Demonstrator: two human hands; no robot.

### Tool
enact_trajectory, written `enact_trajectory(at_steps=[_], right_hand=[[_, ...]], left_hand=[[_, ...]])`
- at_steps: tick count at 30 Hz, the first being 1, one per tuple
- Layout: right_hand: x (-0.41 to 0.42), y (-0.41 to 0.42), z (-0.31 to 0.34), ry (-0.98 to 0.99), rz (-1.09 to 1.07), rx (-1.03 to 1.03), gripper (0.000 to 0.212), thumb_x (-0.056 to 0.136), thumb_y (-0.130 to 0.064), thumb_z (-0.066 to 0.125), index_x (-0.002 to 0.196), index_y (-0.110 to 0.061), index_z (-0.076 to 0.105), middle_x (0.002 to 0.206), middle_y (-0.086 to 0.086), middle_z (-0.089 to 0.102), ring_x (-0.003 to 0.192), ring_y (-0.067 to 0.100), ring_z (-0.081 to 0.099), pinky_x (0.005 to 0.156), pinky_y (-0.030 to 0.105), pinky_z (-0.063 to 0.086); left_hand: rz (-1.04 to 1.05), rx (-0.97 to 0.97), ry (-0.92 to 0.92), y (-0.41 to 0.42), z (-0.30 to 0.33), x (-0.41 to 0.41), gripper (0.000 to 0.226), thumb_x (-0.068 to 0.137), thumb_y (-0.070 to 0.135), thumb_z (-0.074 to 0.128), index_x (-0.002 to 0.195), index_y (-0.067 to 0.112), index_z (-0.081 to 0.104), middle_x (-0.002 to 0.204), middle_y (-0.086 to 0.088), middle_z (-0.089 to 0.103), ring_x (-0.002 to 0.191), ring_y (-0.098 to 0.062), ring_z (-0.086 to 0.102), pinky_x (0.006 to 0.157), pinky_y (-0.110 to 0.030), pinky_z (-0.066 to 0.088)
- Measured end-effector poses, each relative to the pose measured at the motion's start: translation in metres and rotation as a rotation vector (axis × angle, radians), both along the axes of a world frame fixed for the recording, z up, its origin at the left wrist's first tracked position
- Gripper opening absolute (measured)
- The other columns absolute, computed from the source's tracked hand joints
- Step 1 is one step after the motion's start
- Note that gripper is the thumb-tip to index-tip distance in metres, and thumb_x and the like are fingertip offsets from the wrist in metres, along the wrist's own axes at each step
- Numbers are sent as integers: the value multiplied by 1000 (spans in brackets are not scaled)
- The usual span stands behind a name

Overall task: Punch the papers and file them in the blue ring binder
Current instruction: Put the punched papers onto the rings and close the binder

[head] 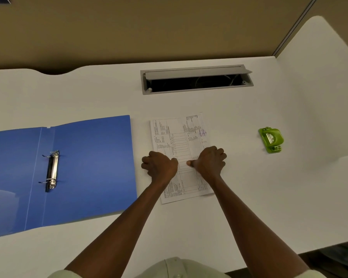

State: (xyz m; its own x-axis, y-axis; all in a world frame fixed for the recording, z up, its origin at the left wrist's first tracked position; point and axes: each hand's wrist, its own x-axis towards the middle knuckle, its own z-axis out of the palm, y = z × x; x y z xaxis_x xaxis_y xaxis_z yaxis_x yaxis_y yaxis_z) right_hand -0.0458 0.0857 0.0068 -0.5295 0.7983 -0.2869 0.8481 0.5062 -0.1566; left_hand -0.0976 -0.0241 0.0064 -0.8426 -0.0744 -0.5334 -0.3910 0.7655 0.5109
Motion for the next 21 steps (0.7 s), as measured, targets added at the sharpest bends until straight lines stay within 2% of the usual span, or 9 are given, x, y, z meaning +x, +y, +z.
enact_trajectory(at_steps=[3,6,9,11,14,17,19,21], right_hand=[[-1,-3,-1,26,-38,-64,88,61,-49,84,120,3,45,124,20,50,117,34,46,91,43,46],[-2,-1,1,45,-70,-128,91,59,-45,87,122,1,41,127,19,49,121,34,45,93,44,45],[-1,11,5,131,-128,-264,101,52,-40,92,125,0,34,127,17,51,121,35,49,97,47,47],[1,21,8,251,-179,-391,97,53,-36,93,120,0,33,119,16,57,111,34,58,93,49,51],[8,38,6,385,-268,-543,80,59,-37,88,115,1,45,105,5,63,93,25,64,85,44,57],[13,48,2,393,-260,-604,47,70,-32,77,105,-4,63,102,9,71,86,26,69,79,43,59],[14,49,2,387,-226,-569,27,80,-21,69,100,-4,64,102,10,70,87,27,69,79,42,59],[16,46,5,389,-179,-553,23,85,-15,64,104,-4,63,107,8,69,93,29,67,79,38,58]], left_hand=[[-90,-77,54,-5,-6,3,64,74,22,78,122,1,41,131,-20,42,119,-30,41,81,-26,37],[-158,-125,127,-10,-9,6,63,76,24,77,123,1,41,130,-19,44,119,-27,41,80,-24,30],[-181,-142,161,-10,-8,8,66,77,27,77,125,1,41,131,-19,43,119,-27,41,88,-27,39],[-169,-137,157,-9,-5,9,67,77,25,78,126,0,40,132,-20,40,120,-28,41,92,-30,43],[-169,-143,167,-9,-5,10,66,77,24,78,125,0,40,131,-20,40,117,-29,42,90,-30,46],[-195,-174,178,-10,-6,10,65,77,28,77,124,0,41,129,-19,42,116,-27,43,88,-29,46],[-205,-187,171,-10,-6,10,67,77,31,78,124,0,41,129,-18,43,116,-27,43,88,-29,45],[-191,-165,151,-10,-5,9,69,75,30,79,125,1,41,130,-18,43,117,-27,43,88,-29,46]])
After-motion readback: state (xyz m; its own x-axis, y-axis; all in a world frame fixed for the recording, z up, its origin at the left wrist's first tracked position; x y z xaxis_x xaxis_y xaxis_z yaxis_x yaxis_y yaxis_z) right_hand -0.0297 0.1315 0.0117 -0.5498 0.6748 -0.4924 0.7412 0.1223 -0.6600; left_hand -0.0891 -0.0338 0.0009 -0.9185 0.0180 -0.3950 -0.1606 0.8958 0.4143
